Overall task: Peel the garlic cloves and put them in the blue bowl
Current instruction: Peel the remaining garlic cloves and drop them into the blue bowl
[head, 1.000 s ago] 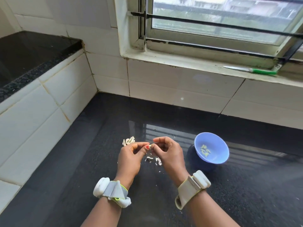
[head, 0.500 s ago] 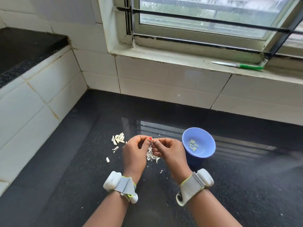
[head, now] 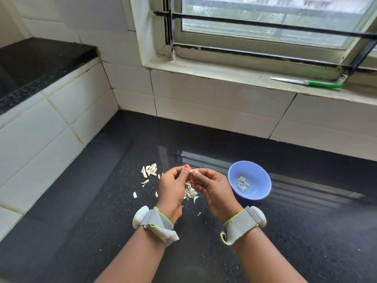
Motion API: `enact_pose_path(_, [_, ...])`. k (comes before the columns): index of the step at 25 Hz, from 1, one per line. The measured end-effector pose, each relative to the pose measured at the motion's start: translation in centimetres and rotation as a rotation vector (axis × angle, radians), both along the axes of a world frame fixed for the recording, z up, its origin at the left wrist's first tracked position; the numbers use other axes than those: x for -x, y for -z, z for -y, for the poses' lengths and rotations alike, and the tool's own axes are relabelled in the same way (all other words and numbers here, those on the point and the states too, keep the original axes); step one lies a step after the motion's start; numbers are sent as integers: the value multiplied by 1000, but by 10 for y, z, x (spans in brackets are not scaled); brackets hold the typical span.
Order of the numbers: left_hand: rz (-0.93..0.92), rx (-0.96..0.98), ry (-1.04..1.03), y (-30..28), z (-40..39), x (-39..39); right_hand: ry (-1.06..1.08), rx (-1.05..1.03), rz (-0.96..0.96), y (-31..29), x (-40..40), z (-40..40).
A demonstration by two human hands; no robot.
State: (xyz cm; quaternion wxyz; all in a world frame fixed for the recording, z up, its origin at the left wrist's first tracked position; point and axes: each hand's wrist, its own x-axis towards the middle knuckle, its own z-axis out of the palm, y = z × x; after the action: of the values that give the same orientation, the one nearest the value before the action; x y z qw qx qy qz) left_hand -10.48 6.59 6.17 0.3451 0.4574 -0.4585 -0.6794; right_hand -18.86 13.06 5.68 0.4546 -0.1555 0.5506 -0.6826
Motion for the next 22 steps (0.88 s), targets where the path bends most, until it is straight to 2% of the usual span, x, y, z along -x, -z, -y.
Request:
enact_pose_path(2, [-112,-197,-10,-7,-1,1,23,16,-83,4,-3,0])
enact_pose_path(5, [-169,-492,23,-18,4,0,63,29,-293,7,-6,1])
enact_pose_path(8, [-217,-617,91,-18,11,-7,99,-18,-555,11,-9,3])
enact_pose_path(9, [-205,-566,118,-15,13,-10,119,-32,-635,12,-9,3])
enact_pose_path(13, [20,-115,210,-8,13,-16,207,-50,-916,14,-4,6])
enact_pose_path(16, [135,94,247,-9,16,-17,212,-20,-1106,16,-2,7])
enact_pose_path(19, [152,125,209,-11,21,-17,188,19,-1212,15,-1,9])
enact_pose_path(22, [111,-12,190,-11,22,-15,156,11,-1116,17,1,11])
